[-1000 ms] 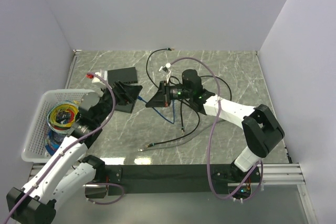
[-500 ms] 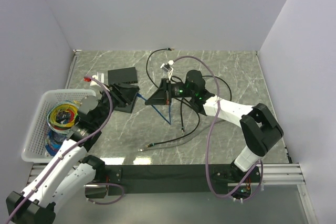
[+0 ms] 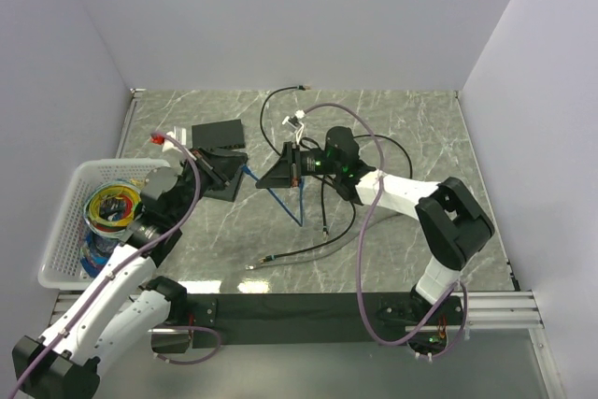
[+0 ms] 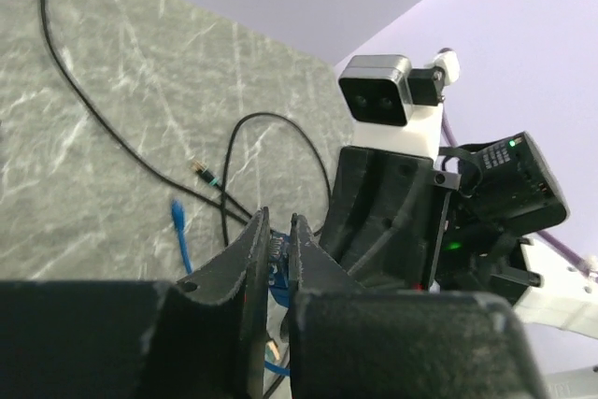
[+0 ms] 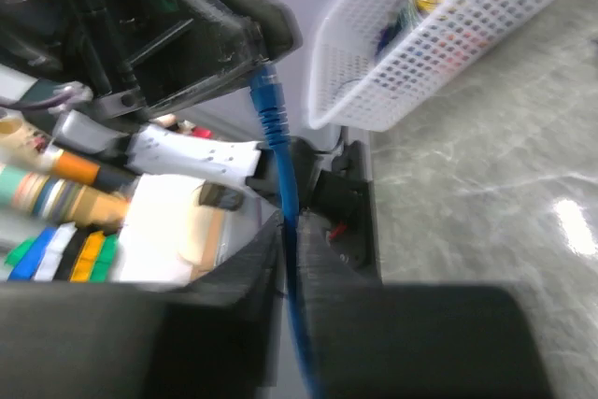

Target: Insert the plug into the switch port

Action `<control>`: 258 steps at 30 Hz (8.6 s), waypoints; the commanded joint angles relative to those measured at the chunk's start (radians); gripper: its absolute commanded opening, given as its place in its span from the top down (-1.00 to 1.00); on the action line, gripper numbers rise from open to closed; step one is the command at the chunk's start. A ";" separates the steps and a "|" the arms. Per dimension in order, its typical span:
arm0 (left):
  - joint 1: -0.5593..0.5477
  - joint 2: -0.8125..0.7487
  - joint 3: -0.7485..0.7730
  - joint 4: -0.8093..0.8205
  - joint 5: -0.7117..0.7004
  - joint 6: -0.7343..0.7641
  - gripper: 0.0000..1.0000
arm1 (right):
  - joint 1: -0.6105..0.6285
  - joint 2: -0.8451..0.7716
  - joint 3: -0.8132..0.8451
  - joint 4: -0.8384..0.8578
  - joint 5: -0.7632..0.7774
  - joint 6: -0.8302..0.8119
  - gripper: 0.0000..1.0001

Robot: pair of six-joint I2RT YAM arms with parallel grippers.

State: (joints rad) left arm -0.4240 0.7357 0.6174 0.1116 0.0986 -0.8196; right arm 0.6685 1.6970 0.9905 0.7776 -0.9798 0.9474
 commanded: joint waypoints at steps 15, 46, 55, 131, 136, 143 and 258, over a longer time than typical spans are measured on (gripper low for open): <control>0.001 0.111 0.197 -0.409 -0.090 -0.219 0.99 | 0.175 -0.283 0.148 -0.744 0.756 -0.699 -0.43; -0.001 0.091 0.044 -0.305 -0.054 -0.256 0.99 | 0.275 -0.076 0.272 -0.779 0.765 -0.699 0.58; -0.001 0.094 0.036 -0.316 -0.068 -0.254 0.99 | 0.273 -0.076 0.270 -0.756 0.773 -0.682 0.22; 0.298 1.002 0.320 0.054 -0.214 0.178 -0.37 | 0.215 0.556 0.709 -0.914 0.891 -0.771 1.00; 0.288 0.975 0.256 0.091 -0.180 0.168 -0.35 | 0.218 0.550 0.686 -0.899 0.865 -0.765 1.00; 0.220 0.941 0.211 0.086 -0.172 0.151 -0.33 | 0.233 0.537 0.630 -0.880 0.860 -0.757 1.00; -0.099 0.551 -0.235 -0.043 -0.309 -0.151 -0.25 | 0.516 0.093 0.062 -0.672 1.169 -0.901 1.00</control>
State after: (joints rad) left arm -0.4896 1.2507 0.3878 0.1329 -0.2958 -0.9710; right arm 1.1805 1.7870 1.0004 0.0002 0.1761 0.0875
